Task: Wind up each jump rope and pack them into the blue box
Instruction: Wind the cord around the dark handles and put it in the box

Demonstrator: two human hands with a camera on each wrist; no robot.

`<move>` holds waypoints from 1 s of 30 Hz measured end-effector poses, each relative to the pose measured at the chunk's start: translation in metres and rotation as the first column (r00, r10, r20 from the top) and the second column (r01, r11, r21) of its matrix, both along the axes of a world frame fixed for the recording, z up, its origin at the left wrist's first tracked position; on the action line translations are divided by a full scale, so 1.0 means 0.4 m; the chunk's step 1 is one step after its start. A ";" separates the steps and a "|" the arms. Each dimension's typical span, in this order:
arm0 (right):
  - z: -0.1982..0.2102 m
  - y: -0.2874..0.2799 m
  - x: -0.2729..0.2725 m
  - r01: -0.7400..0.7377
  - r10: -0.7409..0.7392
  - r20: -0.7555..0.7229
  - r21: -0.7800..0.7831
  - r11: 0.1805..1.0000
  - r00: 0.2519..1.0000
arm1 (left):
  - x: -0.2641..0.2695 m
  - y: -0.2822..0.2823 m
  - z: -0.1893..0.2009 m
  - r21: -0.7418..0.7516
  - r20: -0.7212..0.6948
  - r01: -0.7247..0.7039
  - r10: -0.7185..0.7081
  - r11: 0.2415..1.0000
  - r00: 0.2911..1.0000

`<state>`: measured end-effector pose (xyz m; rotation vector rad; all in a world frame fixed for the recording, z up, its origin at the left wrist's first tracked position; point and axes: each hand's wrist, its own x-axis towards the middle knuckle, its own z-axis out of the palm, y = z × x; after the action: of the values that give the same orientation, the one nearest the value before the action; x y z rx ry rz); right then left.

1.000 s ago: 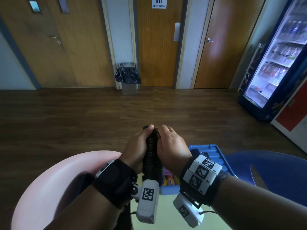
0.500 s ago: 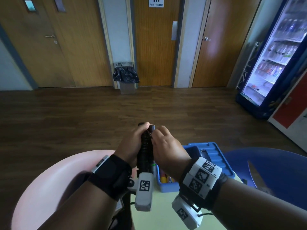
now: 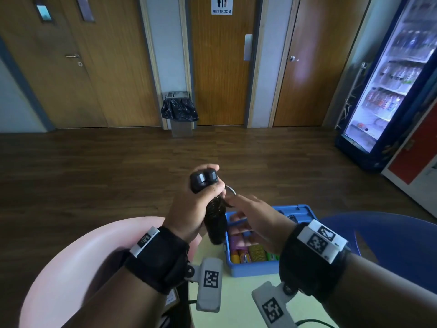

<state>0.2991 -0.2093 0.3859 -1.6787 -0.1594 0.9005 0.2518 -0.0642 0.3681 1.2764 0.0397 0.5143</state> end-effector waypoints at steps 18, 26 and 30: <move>-0.068 -0.087 0.073 0.250 -0.255 0.427 0.068 0.966 0.867 | 0.044 -0.067 -0.053 0.517 -0.021 -0.306 0.369 0.799 0.929; -0.048 -0.212 0.160 0.183 -0.251 0.416 0.195 0.963 0.874 | 0.075 -0.190 0.000 0.653 0.113 -0.199 0.166 0.731 0.980; -0.055 -0.299 0.200 0.209 -0.304 0.426 0.255 0.944 0.852 | 0.119 -0.284 -0.011 0.573 0.086 -0.236 0.229 0.785 0.970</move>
<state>0.3793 -0.3289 0.3637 -1.6502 -0.3261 0.2585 0.2993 -0.1779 0.3638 1.8865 0.0309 0.7866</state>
